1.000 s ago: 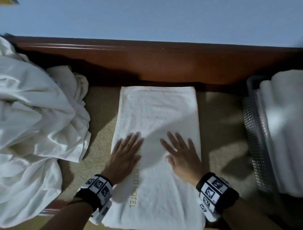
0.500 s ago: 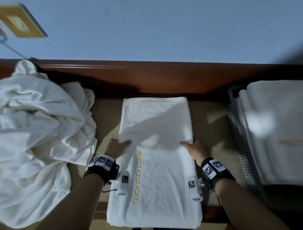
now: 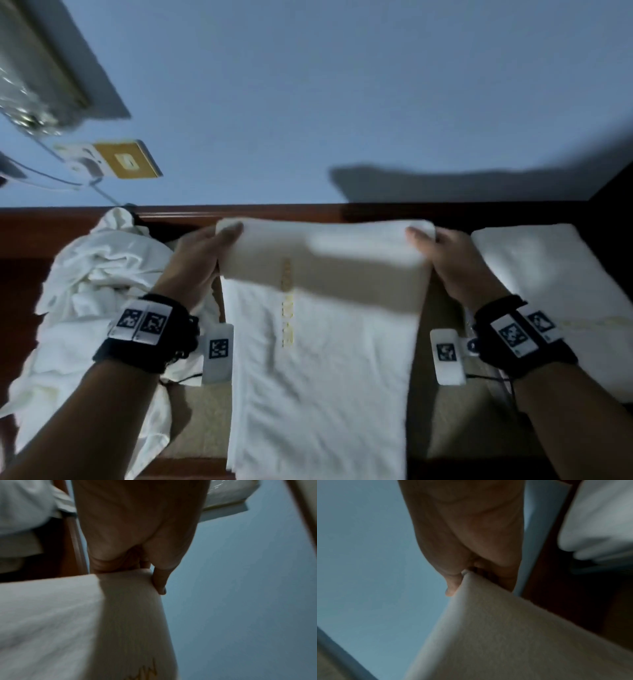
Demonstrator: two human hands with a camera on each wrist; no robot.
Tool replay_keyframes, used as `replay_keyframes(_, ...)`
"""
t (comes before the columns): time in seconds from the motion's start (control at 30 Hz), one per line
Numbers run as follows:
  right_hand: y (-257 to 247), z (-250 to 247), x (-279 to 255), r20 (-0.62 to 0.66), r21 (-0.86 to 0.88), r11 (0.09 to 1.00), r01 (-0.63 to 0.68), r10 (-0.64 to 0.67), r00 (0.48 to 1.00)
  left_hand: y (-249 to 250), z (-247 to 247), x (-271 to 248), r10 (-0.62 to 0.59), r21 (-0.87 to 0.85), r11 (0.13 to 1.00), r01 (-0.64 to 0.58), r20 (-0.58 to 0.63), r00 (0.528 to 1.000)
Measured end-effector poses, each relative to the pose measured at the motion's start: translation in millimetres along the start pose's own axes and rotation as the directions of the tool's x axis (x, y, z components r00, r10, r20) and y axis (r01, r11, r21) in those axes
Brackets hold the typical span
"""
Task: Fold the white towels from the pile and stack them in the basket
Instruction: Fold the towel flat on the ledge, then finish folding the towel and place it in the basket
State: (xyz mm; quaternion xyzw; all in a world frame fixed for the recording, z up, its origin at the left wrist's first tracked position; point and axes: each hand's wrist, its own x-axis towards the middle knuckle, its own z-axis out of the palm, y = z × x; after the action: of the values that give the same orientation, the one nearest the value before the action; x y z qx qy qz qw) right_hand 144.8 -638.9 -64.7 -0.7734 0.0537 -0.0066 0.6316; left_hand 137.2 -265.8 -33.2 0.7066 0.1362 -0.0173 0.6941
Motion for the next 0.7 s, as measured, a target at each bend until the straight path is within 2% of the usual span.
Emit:
replay_keyframes(0.07,-42.7,-7.4,3.7,-0.029,0.059,0.993,0.1,-0.098,0.995,45.9,1.2,-6.0,0.104,-0.024,0.994,-0.105,-0.037,0.994)
replay_keyframes(0.17,-94.2,-18.9,9.5,-0.039,0.075,0.984,0.161,-0.158,0.987,98.0,-4.6,-15.4,0.235,-0.021,0.971,-0.237,-0.063,0.97)
replay_keyframes(0.33,-133.7,-24.3,-21.7,-0.09,0.116,0.97,0.213,-0.203,0.975,116.0,-27.4,-42.1,0.324,-0.044,0.944,-0.326,-0.053,0.945)
replay_keyframes(0.4,-123.0,-21.5,-40.8,-0.095,0.098,0.978,0.183,-0.174,0.98,99.4,-34.3,-56.7,0.288,-0.049,0.956,-0.29,-0.031,0.957)
replay_keyframes(0.5,-77.5,-10.7,-72.3,-0.059,0.125,0.991,0.05,-0.043,0.997,48.0,-42.8,-76.4,0.209,-0.048,0.977,-0.209,-0.005,0.978)
replay_keyframes(0.63,15.7,12.0,-126.1,-0.033,0.044,0.983,-0.176,0.178,0.983,-57.9,-57.2,-107.9,-0.039,0.027,0.999,0.038,0.016,0.999)
replay_keyframes(0.7,68.6,22.4,-158.2,-0.047,-0.06,0.963,-0.262,0.26,0.964,-121.4,-66.6,-127.6,-0.146,0.16,0.977,0.141,0.019,0.989)
